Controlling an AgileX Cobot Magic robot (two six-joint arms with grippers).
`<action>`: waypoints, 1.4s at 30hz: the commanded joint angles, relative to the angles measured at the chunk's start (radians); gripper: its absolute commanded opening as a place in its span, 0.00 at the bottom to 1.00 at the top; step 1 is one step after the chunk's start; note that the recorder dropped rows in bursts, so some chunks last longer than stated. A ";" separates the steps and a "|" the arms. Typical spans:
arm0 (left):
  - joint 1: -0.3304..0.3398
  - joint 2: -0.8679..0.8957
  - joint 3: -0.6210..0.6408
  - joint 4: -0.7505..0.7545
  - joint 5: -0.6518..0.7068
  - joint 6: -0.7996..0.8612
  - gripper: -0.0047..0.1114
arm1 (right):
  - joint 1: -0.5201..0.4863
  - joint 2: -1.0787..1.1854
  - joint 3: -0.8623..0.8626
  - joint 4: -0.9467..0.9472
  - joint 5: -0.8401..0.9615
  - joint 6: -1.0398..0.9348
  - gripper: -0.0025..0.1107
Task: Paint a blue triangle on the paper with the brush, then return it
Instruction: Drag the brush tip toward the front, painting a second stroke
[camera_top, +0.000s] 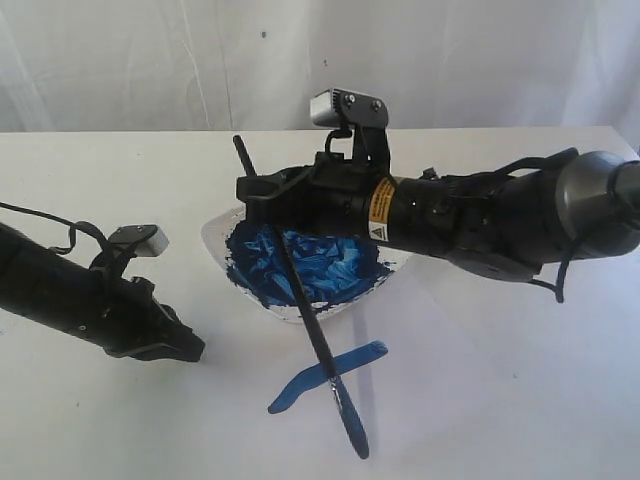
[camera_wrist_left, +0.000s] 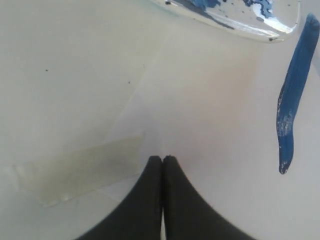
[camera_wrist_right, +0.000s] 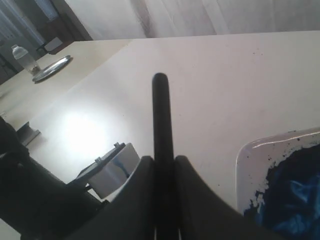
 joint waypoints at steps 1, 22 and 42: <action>-0.006 -0.003 0.005 -0.003 0.009 0.001 0.04 | 0.002 -0.001 0.015 0.008 -0.031 -0.007 0.02; -0.006 -0.003 0.005 -0.003 0.009 0.001 0.04 | 0.002 0.085 0.015 0.176 -0.043 -0.245 0.02; -0.006 -0.003 0.005 -0.003 0.023 0.001 0.04 | 0.002 0.155 0.013 0.407 -0.146 -0.504 0.02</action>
